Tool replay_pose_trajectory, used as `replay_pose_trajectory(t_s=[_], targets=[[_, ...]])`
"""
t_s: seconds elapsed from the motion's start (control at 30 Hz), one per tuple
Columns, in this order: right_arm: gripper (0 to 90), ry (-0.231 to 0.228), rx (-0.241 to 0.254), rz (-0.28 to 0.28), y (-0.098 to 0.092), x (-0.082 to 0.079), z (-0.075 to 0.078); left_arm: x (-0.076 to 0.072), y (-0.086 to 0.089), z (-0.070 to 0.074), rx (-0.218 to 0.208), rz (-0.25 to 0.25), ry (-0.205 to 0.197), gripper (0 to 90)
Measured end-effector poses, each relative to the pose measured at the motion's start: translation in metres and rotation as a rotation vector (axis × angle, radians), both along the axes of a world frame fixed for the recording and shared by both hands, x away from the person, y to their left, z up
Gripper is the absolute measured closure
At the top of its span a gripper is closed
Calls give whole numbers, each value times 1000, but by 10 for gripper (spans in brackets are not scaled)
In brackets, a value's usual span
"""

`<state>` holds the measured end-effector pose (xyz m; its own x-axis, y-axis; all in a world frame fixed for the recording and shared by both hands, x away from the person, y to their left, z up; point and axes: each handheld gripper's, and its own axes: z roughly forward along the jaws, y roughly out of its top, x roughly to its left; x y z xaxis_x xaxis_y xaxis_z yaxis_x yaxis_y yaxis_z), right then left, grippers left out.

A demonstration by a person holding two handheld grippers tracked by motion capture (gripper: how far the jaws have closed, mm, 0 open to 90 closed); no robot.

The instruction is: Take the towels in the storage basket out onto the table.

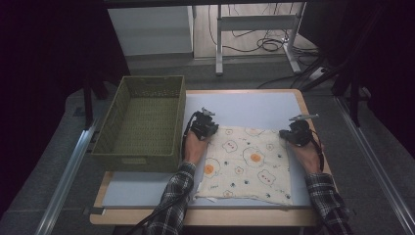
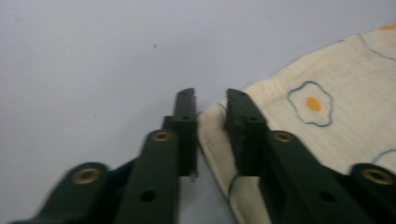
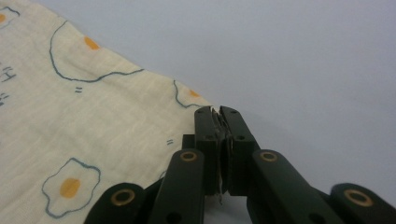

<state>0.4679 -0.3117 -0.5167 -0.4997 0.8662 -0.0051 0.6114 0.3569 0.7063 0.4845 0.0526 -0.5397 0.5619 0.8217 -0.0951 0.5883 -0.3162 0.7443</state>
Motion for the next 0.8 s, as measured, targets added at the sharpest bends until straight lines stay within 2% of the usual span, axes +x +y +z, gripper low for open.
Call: replay_pose_trajectory(t_s=[0.1,0.17,0.3,0.4,0.43,0.53,0.7,0.8], targets=[[875,9,-19,-3,2,1,3,0,-3,2,31,-11,-12,857],[877,1,-13,-13,2,2,4,1,-5,7,64,-11,-40,860],[877,-20,9,-27,-3,8,14,7,-2,22,47,18,-87,860],[877,-40,24,-26,-5,10,25,7,-3,33,54,20,-115,860],[877,-47,34,-21,-5,10,29,6,-3,35,61,18,-126,860],[877,-63,40,-5,-7,4,36,-1,-3,37,46,15,-136,859],[874,-83,47,8,-10,-14,41,-18,-1,40,25,1,-164,856],[873,-86,54,17,-11,-26,41,-30,-3,42,62,-7,-193,855]])
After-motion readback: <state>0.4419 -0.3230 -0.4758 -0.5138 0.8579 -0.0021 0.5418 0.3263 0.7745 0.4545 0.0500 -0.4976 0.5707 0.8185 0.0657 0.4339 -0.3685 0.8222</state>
